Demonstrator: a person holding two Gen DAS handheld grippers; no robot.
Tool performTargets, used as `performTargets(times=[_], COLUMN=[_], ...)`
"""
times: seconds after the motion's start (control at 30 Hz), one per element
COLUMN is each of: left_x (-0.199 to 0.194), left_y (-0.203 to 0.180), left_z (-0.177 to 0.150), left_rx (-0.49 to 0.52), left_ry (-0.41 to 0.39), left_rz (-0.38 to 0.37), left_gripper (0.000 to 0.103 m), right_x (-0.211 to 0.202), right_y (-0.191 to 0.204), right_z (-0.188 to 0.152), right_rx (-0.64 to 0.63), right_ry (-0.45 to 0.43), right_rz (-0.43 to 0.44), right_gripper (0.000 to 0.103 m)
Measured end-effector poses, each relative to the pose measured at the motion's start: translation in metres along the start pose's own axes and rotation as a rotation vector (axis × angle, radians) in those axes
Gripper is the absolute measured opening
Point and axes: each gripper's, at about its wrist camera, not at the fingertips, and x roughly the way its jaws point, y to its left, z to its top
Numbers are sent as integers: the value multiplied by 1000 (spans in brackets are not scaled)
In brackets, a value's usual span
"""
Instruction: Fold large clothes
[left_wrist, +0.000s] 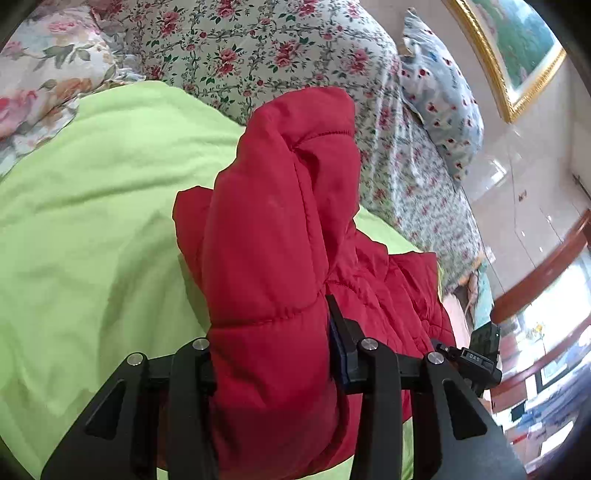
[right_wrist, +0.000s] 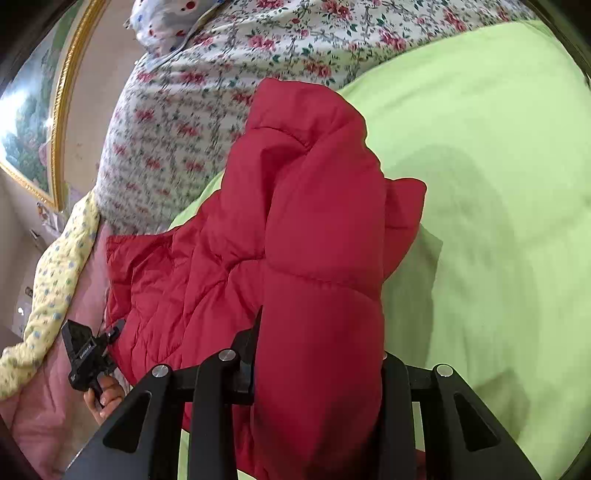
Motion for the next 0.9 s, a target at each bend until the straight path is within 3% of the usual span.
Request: performTargets(times=[0.33, 0.5, 0.67, 0.8, 0.9], left_x=[-34, -18, -9, -8, -9], left_y=[3, 8, 12, 12, 9], left_z=[-50, -57, -59, -61, -63], left_rx=[-2, 15, 24, 22, 37], left_ry=[65, 64, 59, 59, 52], left_rz=[18, 115, 166, 209, 237], left_gripper=[37, 38, 42, 52, 54], right_x=[-38, -31, -29, -30, -30], right_y=[-6, -17, -19, -10, -9], right_z=[-66, -70, -72, -71, -71], right_rx=[27, 60, 59, 33, 24], right_ry=[25, 12, 3, 6, 7], right_rz=[31, 25, -2, -45, -58], right_gripper=[33, 36, 41, 45, 48])
